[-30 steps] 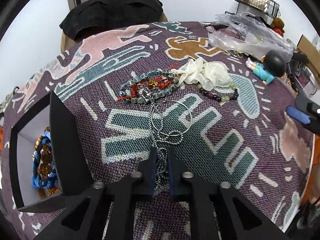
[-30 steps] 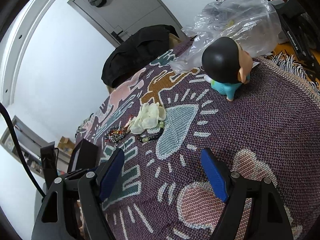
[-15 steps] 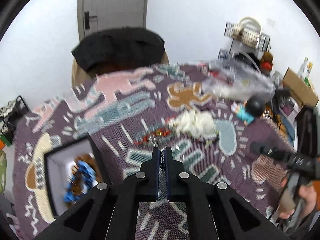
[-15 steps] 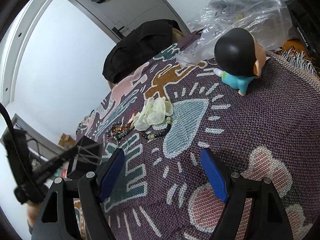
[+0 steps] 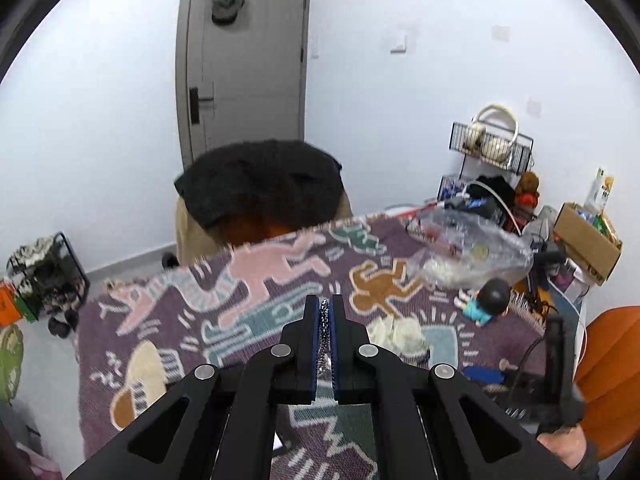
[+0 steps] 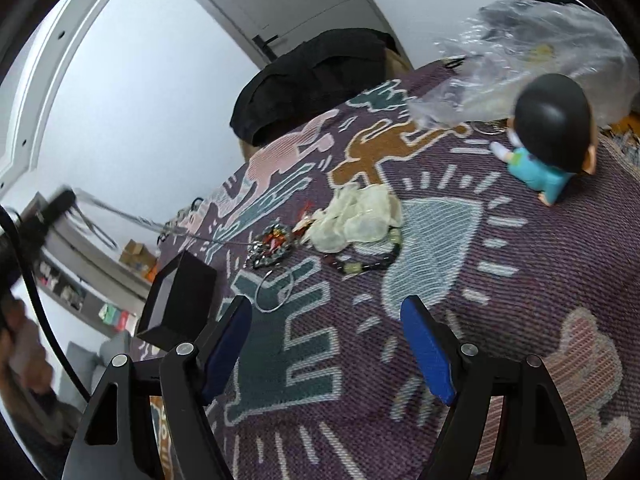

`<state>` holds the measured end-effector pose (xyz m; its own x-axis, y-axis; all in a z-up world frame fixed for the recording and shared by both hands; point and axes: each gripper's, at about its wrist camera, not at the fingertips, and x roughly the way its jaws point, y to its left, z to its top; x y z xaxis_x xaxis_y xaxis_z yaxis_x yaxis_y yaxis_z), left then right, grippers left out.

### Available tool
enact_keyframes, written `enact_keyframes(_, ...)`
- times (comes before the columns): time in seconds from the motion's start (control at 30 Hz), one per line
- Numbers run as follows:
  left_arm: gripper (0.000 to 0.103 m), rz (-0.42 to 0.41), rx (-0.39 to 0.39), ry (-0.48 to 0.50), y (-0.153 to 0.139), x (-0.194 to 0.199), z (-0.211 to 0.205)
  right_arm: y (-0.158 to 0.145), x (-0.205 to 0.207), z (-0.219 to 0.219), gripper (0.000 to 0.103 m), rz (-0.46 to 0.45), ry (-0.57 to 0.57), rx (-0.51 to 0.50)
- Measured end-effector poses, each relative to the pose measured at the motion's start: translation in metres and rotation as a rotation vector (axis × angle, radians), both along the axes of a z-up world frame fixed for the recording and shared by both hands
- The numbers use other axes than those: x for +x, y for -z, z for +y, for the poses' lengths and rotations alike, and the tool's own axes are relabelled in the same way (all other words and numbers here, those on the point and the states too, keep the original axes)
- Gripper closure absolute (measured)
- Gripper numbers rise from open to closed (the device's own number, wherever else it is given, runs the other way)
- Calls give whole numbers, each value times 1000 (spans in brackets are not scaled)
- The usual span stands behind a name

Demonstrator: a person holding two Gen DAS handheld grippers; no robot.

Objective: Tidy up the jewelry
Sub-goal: 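Lift the chain with the left gripper and lower it into the box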

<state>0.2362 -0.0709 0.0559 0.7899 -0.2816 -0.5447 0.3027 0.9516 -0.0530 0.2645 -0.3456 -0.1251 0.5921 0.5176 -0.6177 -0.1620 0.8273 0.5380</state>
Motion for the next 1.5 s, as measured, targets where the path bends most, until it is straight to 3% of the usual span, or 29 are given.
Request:
enact_keyframes(0.4, 99, -123, 15, -20, -61, -12, 7, 0, 12, 68, 25, -11, -204, -190)
enact_keyframes(0.77, 99, -205, 45, -54, -100, -22, 18, 18, 42, 112, 25, 33, -288, -335)
enact_keyframes(0.93, 99, -235, 51, -72, -116, -24, 23, 23, 50, 133, 26, 7, -313, -432)
enact_keyframes(1.0, 99, -243, 51, -82, -121, -24, 27, 24, 50, 138, 39, -7, -310, -478)
enact_keyframes(1.03, 99, -251, 53, -90, -125, -24, 29, 24, 50, 140, 55, -17, -304, -506)
enact_keyframes(1.2, 99, -277, 59, -115, -139, -28, 37, 21, 52, 136, 63, -22, -334, -495)
enact_keyframes(1.23, 99, -281, 59, -119, -141, -29, 39, 20, 51, 134, 98, -22, -339, -477)
enact_keyframes(1.33, 99, -286, 65, -136, -143, -30, 43, 16, 49, 126, 102, -12, -335, -426)
enact_keyframes(1.5, 99, -279, 63, -158, -141, -28, 51, 14, 51, 126, 101, 9, -332, -431)
